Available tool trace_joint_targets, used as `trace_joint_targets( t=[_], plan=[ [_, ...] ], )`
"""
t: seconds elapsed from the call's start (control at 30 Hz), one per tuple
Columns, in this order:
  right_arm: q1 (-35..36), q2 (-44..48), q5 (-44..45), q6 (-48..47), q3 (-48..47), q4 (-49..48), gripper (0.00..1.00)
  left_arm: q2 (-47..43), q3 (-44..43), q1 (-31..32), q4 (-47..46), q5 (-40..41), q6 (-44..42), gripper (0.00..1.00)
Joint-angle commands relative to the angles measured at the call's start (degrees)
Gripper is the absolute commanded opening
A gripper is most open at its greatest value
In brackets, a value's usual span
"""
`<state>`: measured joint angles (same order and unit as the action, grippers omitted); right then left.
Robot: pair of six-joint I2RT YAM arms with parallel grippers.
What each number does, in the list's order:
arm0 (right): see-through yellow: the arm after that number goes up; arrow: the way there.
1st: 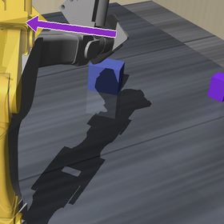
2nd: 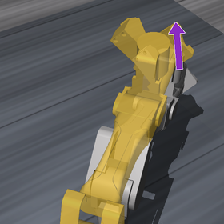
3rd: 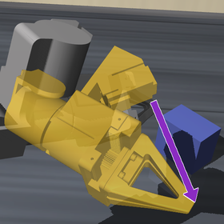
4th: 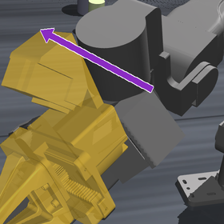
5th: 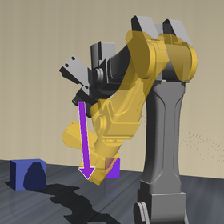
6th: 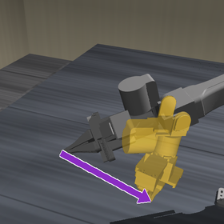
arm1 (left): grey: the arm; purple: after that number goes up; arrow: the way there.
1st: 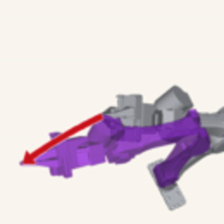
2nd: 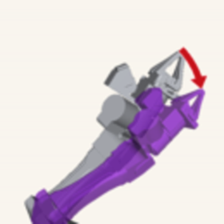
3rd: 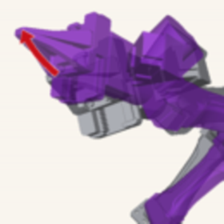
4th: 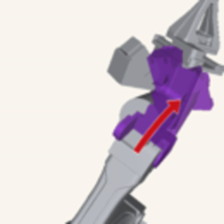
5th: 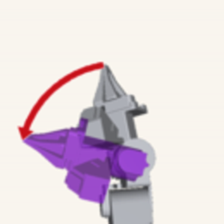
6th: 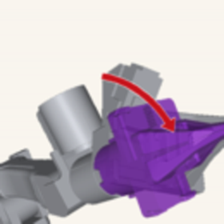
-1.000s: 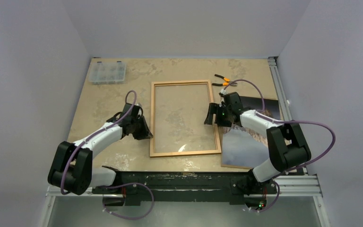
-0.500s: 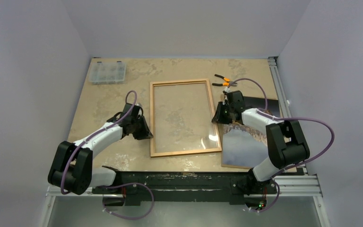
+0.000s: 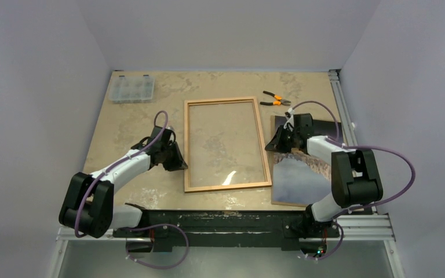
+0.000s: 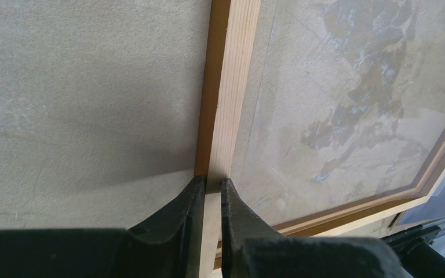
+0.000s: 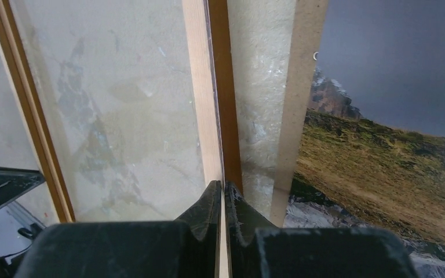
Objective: Put the photo into the frame
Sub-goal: Adjust the photo frame item on the photo frame.
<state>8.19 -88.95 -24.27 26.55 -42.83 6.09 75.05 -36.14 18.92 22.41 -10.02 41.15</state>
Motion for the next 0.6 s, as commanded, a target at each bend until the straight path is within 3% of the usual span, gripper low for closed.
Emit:
trace_joint_targets(
  t=[0.0, 0.23, 0.47, 0.57],
  plan=[
    [-3.08, 1.32, -5.69, -0.01, 2.26, -0.31, 0.0, 2.83, 1.58, 0.86, 2.58, 4.21, -1.44, 0.1],
    [-8.0, 2.09, -11.48, -0.71, 3.69, -1.18, 0.0, 3.02, 1.57, 0.86, 2.6, 4.17, -1.51, 0.1],
    [-10.46, 0.57, -15.89, 0.54, 3.74, -4.47, 0.53, 3.12, 1.51, 0.9, 2.59, 4.18, -1.5, 0.1],
    [-10.55, -1.29, -17.42, 1.0, 2.89, -5.74, 0.63, 3.1, 1.51, 0.95, 2.56, 4.22, -1.5, 0.1]
  ],
)
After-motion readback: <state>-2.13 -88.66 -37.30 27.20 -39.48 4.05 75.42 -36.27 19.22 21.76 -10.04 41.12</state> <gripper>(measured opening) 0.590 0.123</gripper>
